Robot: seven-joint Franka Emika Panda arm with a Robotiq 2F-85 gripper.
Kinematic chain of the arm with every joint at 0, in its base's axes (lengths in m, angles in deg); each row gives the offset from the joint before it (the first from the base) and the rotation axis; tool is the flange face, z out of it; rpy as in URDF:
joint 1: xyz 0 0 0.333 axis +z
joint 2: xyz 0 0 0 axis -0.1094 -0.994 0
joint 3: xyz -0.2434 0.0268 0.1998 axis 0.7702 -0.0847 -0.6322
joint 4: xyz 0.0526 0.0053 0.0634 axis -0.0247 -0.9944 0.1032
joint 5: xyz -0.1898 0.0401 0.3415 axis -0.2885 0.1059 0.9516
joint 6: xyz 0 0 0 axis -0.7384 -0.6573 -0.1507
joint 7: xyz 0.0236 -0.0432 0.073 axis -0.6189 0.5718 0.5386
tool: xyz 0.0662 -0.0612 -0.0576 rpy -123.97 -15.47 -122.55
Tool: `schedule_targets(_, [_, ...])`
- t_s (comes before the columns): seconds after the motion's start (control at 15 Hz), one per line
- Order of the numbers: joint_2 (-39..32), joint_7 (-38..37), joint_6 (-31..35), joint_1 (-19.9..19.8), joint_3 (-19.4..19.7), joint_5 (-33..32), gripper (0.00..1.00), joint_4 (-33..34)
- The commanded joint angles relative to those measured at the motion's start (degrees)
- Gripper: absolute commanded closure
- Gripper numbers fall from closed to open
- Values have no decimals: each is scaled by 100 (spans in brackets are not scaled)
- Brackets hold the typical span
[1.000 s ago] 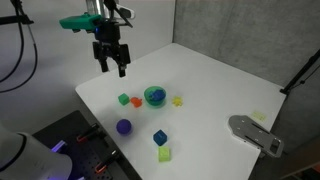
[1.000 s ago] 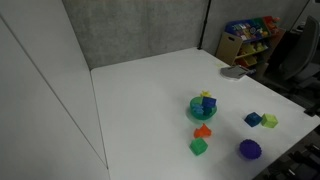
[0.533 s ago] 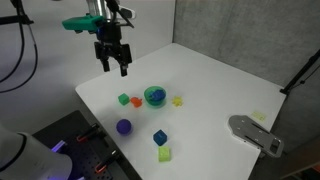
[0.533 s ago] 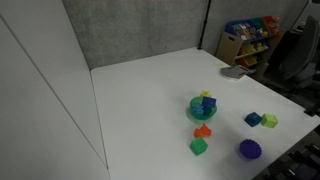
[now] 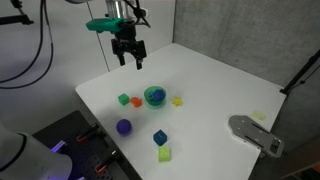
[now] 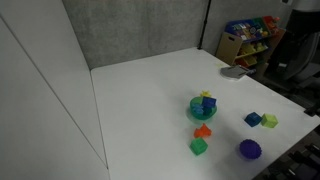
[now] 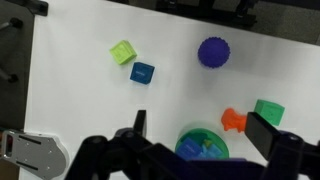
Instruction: Put the star shaped toy in the bowl
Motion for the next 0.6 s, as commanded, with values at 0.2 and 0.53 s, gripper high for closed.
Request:
schedule_targets(0.2, [-1740,-407,550,7,82,-12,0,1307])
schedule_targets(0.53, [-2989,-795,1025,73,178,-30,0,2196])
